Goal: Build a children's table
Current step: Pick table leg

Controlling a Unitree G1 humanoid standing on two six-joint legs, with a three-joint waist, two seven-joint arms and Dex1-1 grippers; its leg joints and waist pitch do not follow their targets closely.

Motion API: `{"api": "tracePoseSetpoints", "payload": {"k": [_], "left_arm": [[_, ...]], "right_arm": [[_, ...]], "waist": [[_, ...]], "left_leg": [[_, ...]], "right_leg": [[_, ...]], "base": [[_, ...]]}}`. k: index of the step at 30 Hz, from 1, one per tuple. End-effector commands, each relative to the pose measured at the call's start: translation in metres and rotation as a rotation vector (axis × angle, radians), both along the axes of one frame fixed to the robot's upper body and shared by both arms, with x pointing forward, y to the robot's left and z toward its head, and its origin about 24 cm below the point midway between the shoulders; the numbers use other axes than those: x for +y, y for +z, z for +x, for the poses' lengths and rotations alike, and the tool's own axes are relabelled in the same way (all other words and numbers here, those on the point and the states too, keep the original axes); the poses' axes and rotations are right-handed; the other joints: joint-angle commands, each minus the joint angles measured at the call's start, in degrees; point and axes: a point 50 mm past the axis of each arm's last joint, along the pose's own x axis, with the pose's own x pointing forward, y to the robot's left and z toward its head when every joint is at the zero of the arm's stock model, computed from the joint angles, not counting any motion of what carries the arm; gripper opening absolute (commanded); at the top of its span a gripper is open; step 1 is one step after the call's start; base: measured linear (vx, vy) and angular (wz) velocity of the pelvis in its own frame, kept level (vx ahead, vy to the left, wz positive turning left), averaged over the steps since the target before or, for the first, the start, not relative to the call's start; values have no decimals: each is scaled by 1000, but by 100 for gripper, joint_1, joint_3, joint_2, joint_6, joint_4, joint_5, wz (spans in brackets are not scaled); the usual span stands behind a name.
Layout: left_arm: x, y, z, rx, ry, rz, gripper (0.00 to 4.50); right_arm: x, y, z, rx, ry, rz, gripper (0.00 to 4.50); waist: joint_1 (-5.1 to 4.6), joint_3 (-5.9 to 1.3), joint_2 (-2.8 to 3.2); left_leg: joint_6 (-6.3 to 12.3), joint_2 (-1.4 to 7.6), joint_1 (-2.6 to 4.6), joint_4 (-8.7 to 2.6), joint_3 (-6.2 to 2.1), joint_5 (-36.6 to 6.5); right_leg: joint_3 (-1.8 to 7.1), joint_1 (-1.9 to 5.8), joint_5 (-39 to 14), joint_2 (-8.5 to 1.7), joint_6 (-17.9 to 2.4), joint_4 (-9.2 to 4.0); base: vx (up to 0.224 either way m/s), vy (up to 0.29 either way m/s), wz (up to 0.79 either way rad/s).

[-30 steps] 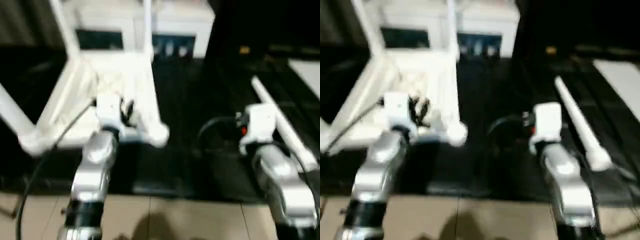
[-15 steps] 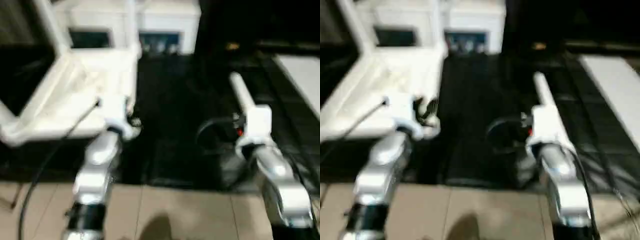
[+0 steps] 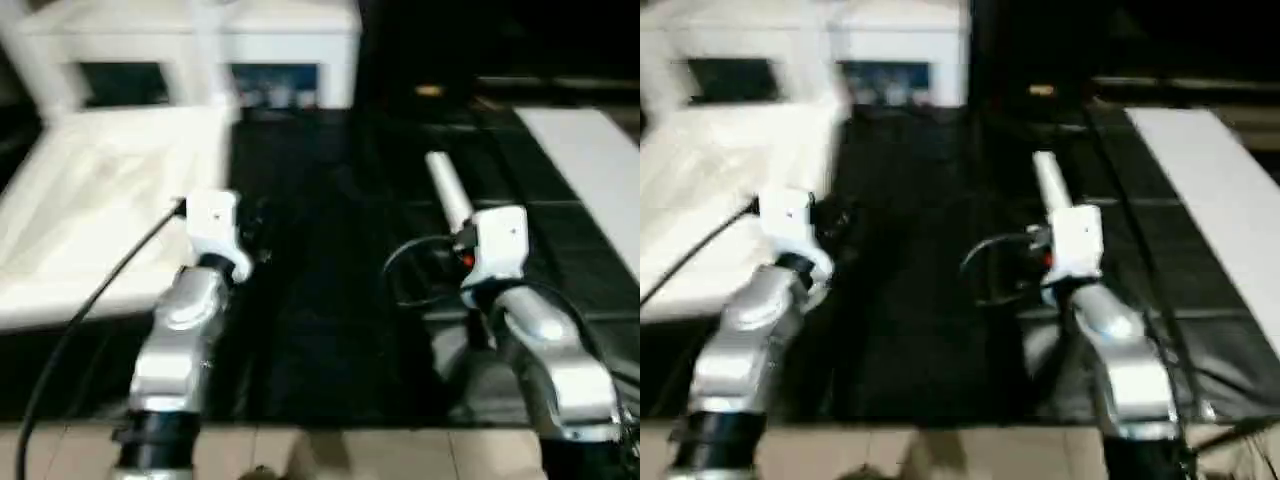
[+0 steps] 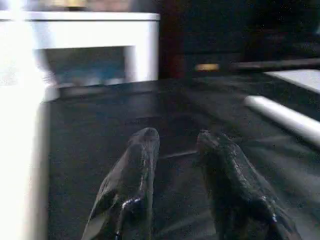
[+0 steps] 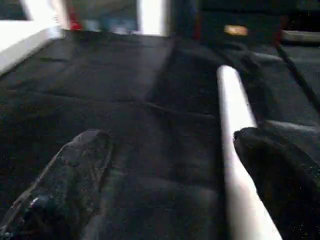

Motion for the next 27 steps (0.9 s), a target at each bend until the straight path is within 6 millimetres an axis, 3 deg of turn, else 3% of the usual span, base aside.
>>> {"api": "tracePoseSetpoints", "payload": {"k": [1, 2, 3, 4, 5, 6, 7, 8, 9, 10, 11, 12, 13, 14, 15, 19, 22, 23, 25, 26, 27], "left_arm": [[-8, 5, -4, -30, -94, -17, 189], [-7, 6, -6, -23, -171, -3, 195], [-8, 5, -8, -14, -223, 29, 195], [-8, 4, -9, 0, -276, 72, 195], [-8, 1, -14, 35, -380, 146, 214], [-6, -3, -20, 76, -520, 248, 227], [-6, -3, -20, 76, -520, 248, 234], [-5, -4, -22, 86, -556, 273, 234], [-4, -5, -23, 98, -592, 294, 236], [-4, -5, -23, 98, -592, 294, 253], [-3, -2, -25, 112, -651, 311, 253], [-3, 3, -28, 124, -716, 315, 274], [-5, 10, -32, 138, -801, 327, 274], [-5, 11, -33, 140, -815, 330, 279], [-9, 15, -37, 148, -872, 348, 291], [-15, 16, -40, 180, -919, 354, 313], [-16, 15, -40, 191, -919, 359, 313], [-16, 14, -40, 200, -918, 365, 313], [-14, 13, -41, 217, -921, 383, 313], [-14, 13, -41, 217, -921, 383, 313], [-13, 13, -42, 222, -924, 389, 313]], "right_arm": [[-9, 2, 0, 18, -32, -20, 450], [-11, 1, 4, 61, -41, -27, 450], [-14, 1, 6, 88, -54, -36, 450], [-16, 1, 9, 112, -68, -43, 450], [-20, 1, 14, 148, -88, -48, 450], [-24, 0, 20, 211, -112, -8, 450], [-24, 0, 20, 211, -112, -8, 450], [-25, 0, 21, 229, -113, 6, 450], [-25, -1, 23, 241, -111, 11, 450], [-25, -1, 23, 241, -111, 11, 450], [-28, 0, 26, 254, -109, 0, 450], [-31, 0, 32, 261, -116, -5, 450], [-34, -1, 39, 290, -120, -31, 450], [-35, -1, 40, 297, -120, -38, 450], [-36, -6, 45, 345, -116, -76, 450], [-31, -13, 56, 425, -55, -5, 450], [-30, -17, 61, 460, -35, -1, 450], [-29, -19, 64, 469, -19, 20, 450], [-29, -20, 69, 503, 5, -1, 450], [-29, -20, 69, 503, 5, -1, 450], [-29, -19, 71, 510, 15, -10, 450]], "waist": [[-32, -467, -284], [72, -477, -212], [63, -485, -189], [17, -490, -82], [-25, -441, -21], [-99, -357, 17], [-112, -325, 45], [-131, -270, 61], [-124, -180, 46], [-141, -156, 22], [-109, -175, 16], [-108, -178, 15], [-125, -190, 21], [-133, -197, 26], [-132, -203, 32], [-179, -209, -42], [-193, -231, -33], [-210, -245, -94], [-219, -245, -107], [-225, -248, -84], [-203, -255, -107]], "left_leg": [[1246, 67, -82, -17, -55, 3925], [691, 164, -122, -181, 68, 1899], [454, 219, -108, -259, 79, 1347], [133, 325, -71, -386, 60, 917], [-27, 413, -7, -481, 64, 550], [-135, 520, 41, -589, 68, -8], [-216, 545, 74, -630, 84, -396], [-277, 605, 101, -683, 94, -860], [-581, 696, 286, -724, 192, -2280], [-648, 708, 318, -732, 219, -2546], [-743, 728, 360, -733, 263, -2705], [-761, 730, 343, -746, 274, -2667], [-812, 741, 263, -782, 273, -2569], [-852, 731, 225, -796, 274, -2527], [-858, 733, 242, -782, 303, -2508], [-706, 714, 181, -740, 355, -2389], [-696, 721, 148, -746, 354, -2250], [-662, 721, 159, -724, 370, -2214], [-614, 731, 154, -708, 378, -2175], [-605, 735, 148, -712, 385, -2113], [-577, 745, 158, -713, 403, -2033]], "right_leg": [[179, 333, 3610, -227, 296, -322], [96, 439, 4239, -361, 103, -419], [41, 502, 4183, -344, -27, -403], [-43, 554, 3787, -240, -334, -381], [-111, 496, 2704, -138, -637, -472], [-143, 443, 1317, -88, -1100, -546], [-142, 413, 627, -79, -1279, -562], [-130, 375, -47, -75, -1420, -610], [-99, 212, -1962, -95, -1402, -787], [-88, 166, -2335, -90, -1337, -819], [-77, 142, -2729, -128, -1215, -865], [-72, 146, -2779, -137, -1176, -868], [-92, 199, -2686, -134, -1147, -827], [-111, 206, -2555, -119, -1137, -798], [-107, 178, -2472, -120, -1159, -801], [-125, 193, -3001, -181, -1088, -859], [-135, 194, -2956, -171, -1061, -852], [-134, 175, -2919, -172, -1116, -854], [-138, 164, -2905, -185, -1197, -848], [-138, 172, -2773, -169, -1254, -832], [-129, 164, -2679, -164, -1281, -818]], "base": [[-116, 93, -20], [-61, -29, -2], [-30, -89, 3], [-30, -89, 3], [-52, -72, -2], [-66, -44, 1], [-66, -44, 1], [-86, -41, 0], [-97, -37, 8], [-97, -37, 8], [-96, -16, 14], [-91, 0, 3], [-91, 0, 3], [-85, 13, -8], [-82, 16, -6], [-69, 16, -7], [0, 0, 0], [0, 0, 0], [0, 0, 0], [0, 0, 0], [0, 0, 0]]}}
